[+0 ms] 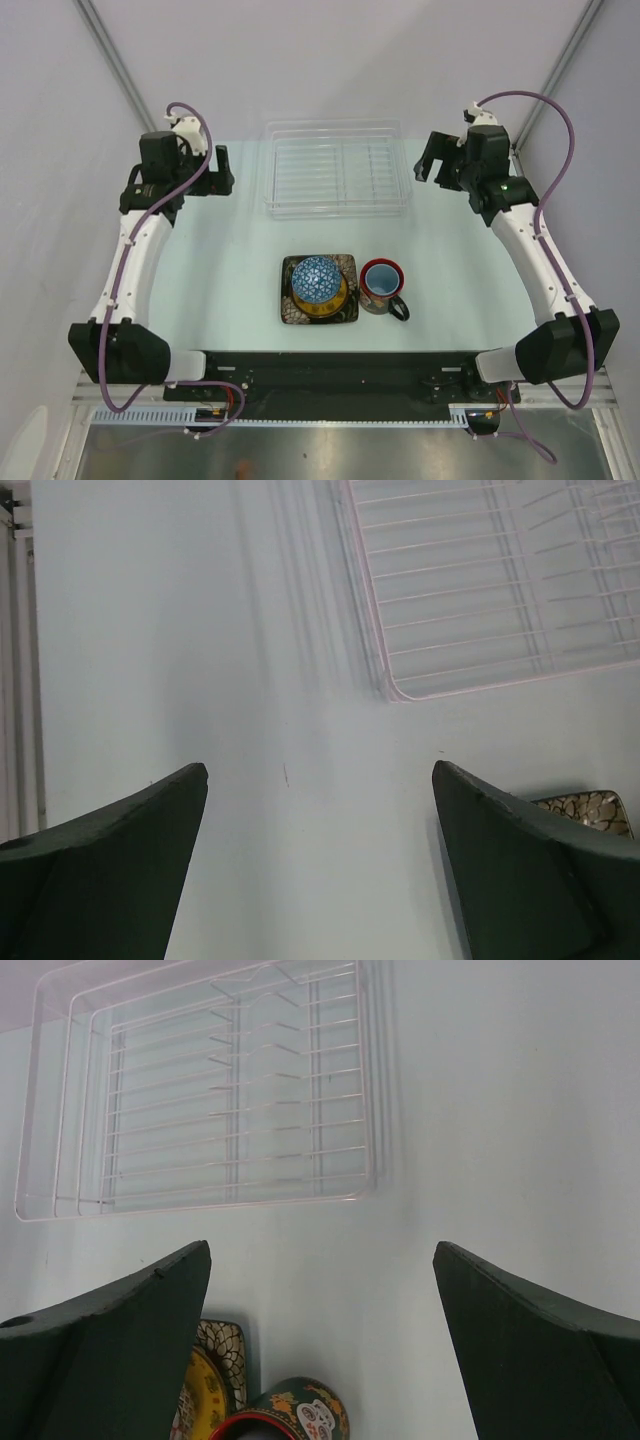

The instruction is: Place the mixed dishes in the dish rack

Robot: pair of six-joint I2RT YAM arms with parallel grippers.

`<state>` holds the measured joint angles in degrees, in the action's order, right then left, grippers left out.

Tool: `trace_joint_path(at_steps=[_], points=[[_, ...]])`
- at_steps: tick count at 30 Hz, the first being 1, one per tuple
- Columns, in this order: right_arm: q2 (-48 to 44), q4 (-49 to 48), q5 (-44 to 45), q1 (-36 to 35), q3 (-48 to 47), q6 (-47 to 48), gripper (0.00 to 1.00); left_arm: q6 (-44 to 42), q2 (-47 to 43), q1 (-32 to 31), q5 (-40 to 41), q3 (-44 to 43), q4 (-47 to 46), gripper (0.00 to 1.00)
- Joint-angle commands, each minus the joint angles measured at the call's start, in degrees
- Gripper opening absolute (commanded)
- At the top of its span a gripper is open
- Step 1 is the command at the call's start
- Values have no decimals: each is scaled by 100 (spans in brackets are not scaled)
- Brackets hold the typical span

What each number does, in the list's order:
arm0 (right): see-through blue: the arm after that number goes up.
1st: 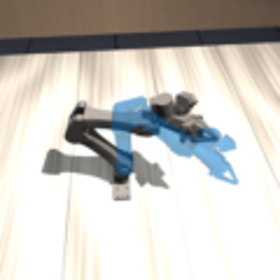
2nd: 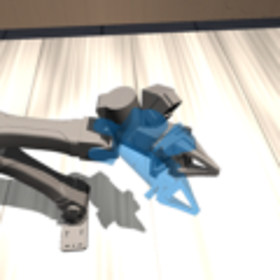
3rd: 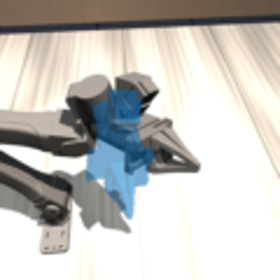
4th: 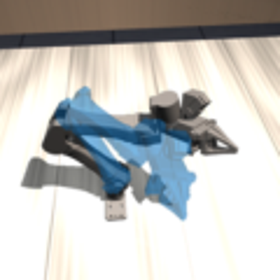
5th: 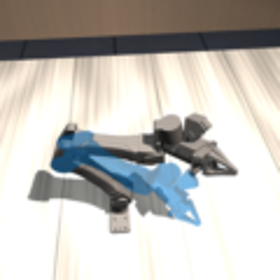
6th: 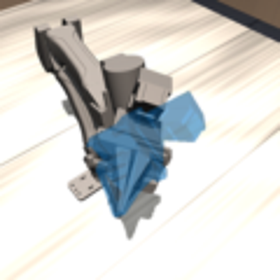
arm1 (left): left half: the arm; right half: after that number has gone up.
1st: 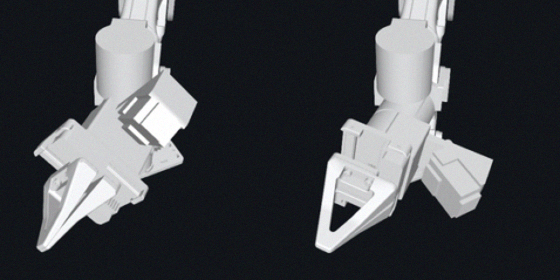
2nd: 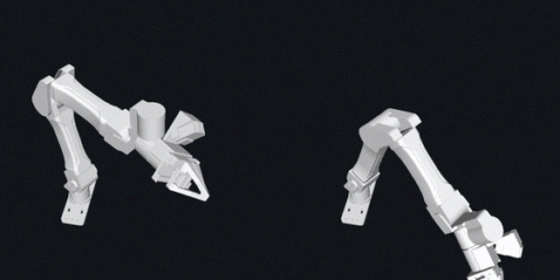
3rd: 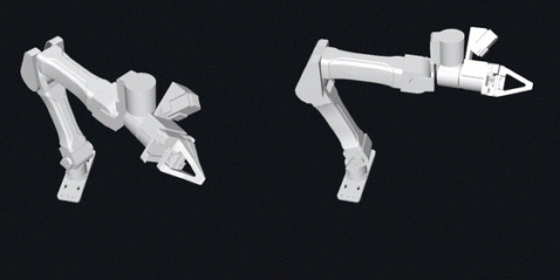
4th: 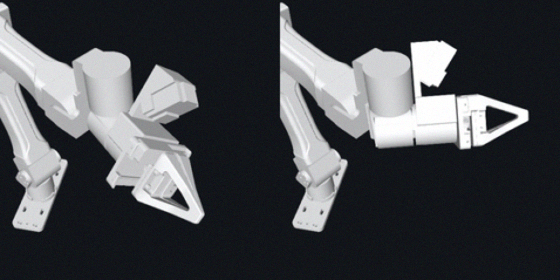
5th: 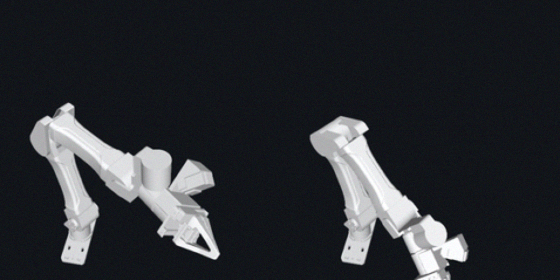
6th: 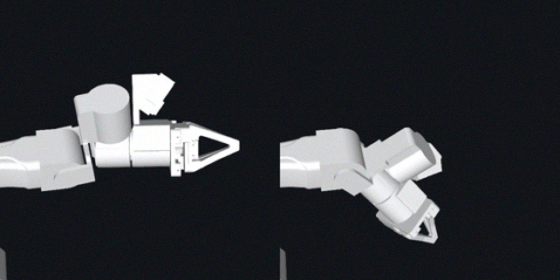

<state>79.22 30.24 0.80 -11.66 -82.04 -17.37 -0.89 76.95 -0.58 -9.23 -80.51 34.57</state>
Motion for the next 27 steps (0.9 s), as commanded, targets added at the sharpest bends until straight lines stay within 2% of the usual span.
trace_joint_path(at_steps=[1,5,9,12,17,23,27], points=[[14,-202,-1,-3,74,-100,100,203,75,-12,502,52,-458,100],[286,-518,235,-99,48,40,100,527,372,-82,177,1,-959,100],[831,-668,307,-196,-294,67,100,475,1084,-792,693,-789,-882,99],[1410,-853,333,-328,-689,119,100,589,1768,-1084,1106,-1580,-864,100],[2430,-747,605,-390,-1937,260,100,704,2956,-1208,1301,-2976,-715,100],[3485,-713,834,-337,-3008,427,100,660,3976,-1243,1433,-3680,-1066,100],[4030,-572,878,-302,-3388,445,100,634,4617,-1260,1547,-4165,-1048,100]])
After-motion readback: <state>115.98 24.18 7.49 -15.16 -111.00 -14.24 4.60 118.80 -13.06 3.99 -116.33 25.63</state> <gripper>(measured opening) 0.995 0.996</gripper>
